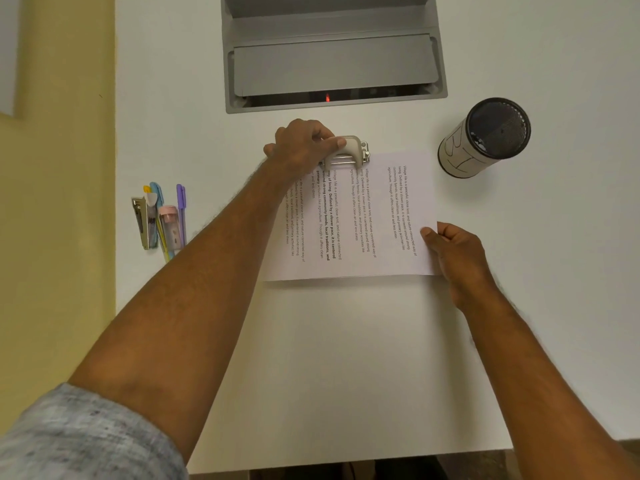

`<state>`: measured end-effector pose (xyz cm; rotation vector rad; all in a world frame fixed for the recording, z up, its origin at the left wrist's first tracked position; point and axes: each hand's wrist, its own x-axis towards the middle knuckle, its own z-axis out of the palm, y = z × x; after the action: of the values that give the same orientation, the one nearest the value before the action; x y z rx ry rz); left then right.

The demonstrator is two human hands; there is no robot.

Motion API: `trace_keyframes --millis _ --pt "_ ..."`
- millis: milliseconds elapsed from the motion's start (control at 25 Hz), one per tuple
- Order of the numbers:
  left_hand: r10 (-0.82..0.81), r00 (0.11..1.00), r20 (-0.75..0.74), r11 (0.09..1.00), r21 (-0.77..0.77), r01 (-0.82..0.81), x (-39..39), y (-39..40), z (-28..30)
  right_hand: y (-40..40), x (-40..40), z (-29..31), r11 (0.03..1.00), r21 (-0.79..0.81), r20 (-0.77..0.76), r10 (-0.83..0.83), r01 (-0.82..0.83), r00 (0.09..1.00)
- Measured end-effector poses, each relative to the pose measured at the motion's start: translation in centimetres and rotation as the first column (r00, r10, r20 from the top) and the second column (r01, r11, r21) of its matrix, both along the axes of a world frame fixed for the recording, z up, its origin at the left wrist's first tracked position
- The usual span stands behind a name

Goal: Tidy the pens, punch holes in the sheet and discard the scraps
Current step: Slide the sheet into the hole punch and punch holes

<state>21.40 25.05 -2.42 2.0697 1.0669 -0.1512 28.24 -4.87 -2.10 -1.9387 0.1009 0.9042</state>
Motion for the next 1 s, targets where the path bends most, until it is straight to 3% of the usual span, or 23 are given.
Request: trace_keyframes --millis 1000 --pt "0.11 0.989 0.103 0.994 -0.004 -0.11 -0.4 -1.4 0.5 -1.5 -1.4 0.5 1.0 0.015 -0.02 -0.013 0.013 1.0"
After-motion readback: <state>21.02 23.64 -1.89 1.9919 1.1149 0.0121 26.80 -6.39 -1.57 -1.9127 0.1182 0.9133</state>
